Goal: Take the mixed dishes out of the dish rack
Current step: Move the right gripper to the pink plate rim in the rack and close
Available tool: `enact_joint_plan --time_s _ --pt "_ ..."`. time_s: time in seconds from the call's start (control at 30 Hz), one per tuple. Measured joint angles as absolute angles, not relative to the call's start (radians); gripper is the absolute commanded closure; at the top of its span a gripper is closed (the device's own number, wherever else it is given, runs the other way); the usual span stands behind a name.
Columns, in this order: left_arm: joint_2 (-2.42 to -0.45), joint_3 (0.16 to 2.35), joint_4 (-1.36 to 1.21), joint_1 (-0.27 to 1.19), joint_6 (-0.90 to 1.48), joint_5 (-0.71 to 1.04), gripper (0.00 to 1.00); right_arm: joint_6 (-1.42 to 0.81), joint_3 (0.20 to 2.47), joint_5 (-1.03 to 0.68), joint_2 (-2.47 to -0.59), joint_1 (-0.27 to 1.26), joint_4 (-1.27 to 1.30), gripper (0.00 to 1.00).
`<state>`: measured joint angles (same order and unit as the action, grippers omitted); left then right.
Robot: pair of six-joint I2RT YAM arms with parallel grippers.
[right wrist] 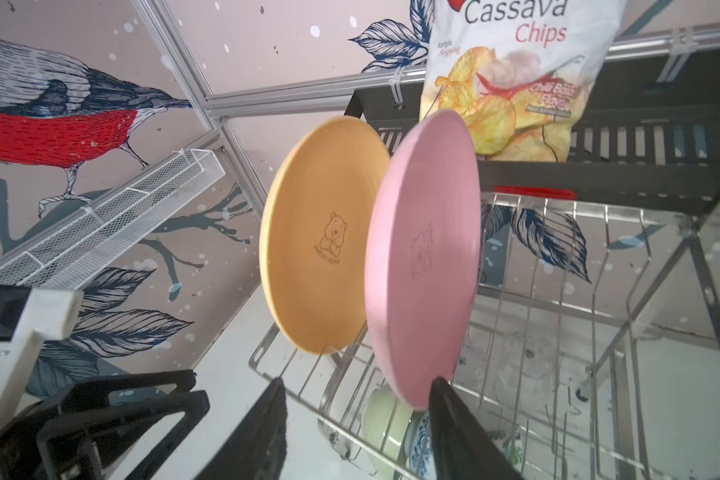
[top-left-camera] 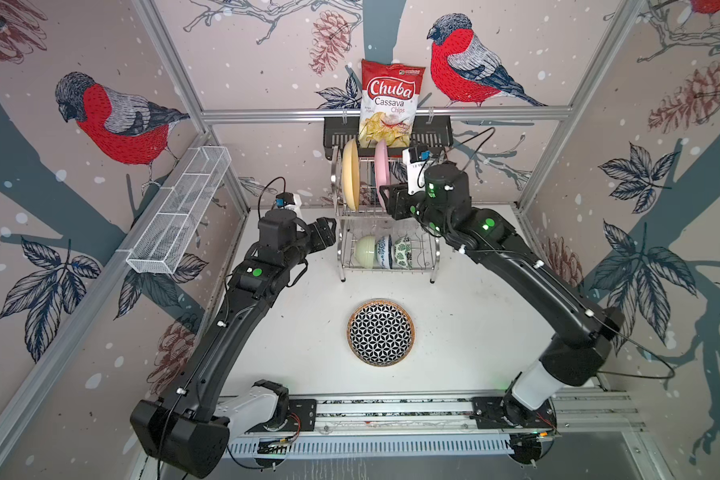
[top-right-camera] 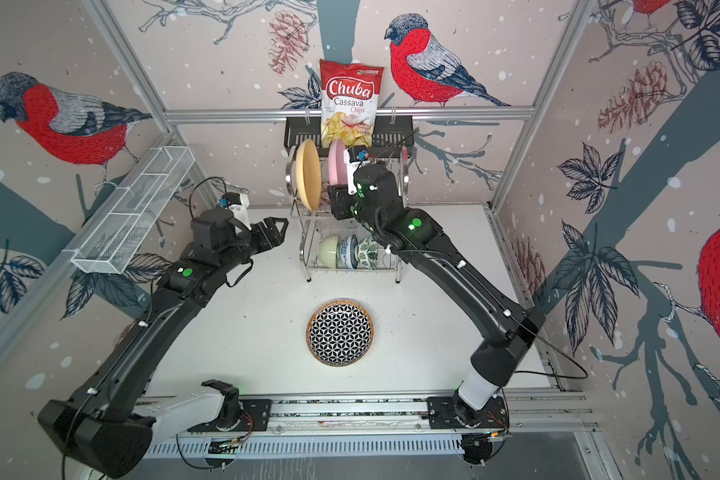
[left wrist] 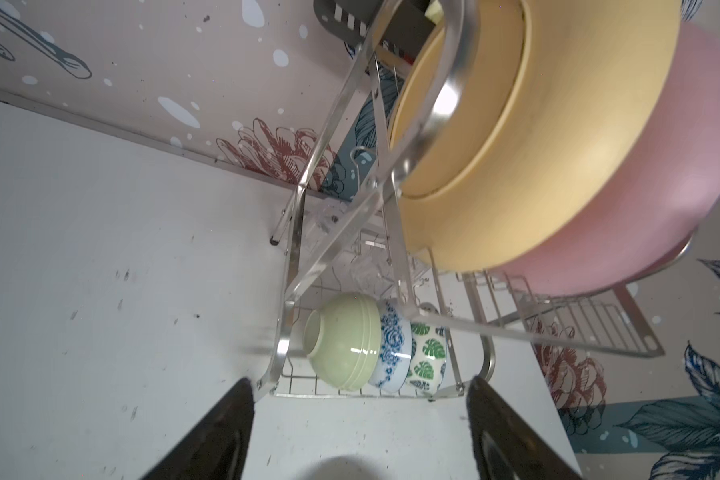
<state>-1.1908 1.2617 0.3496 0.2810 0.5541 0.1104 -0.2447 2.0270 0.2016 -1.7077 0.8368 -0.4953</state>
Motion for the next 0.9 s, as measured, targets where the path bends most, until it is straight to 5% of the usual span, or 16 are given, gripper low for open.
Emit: enact_joint_plan --time_s 0.47,0.73,0.9 --pt "-1.368 1.33 0.241 0.225 0.605 0.35 0.31 -0.186 2.213 0.179 -1.878 0.746 -0.546 0.41" --pt "-1.419 1.332 0.195 0.224 0.628 0.392 0.44 -0.183 2.241 0.074 -1.946 0.726 -0.514 0.72" --pt "-1.417 1.325 0.17 0.224 0.63 0.395 0.5 -0.182 2.242 0.059 -1.968 0.725 -0.497 0.81"
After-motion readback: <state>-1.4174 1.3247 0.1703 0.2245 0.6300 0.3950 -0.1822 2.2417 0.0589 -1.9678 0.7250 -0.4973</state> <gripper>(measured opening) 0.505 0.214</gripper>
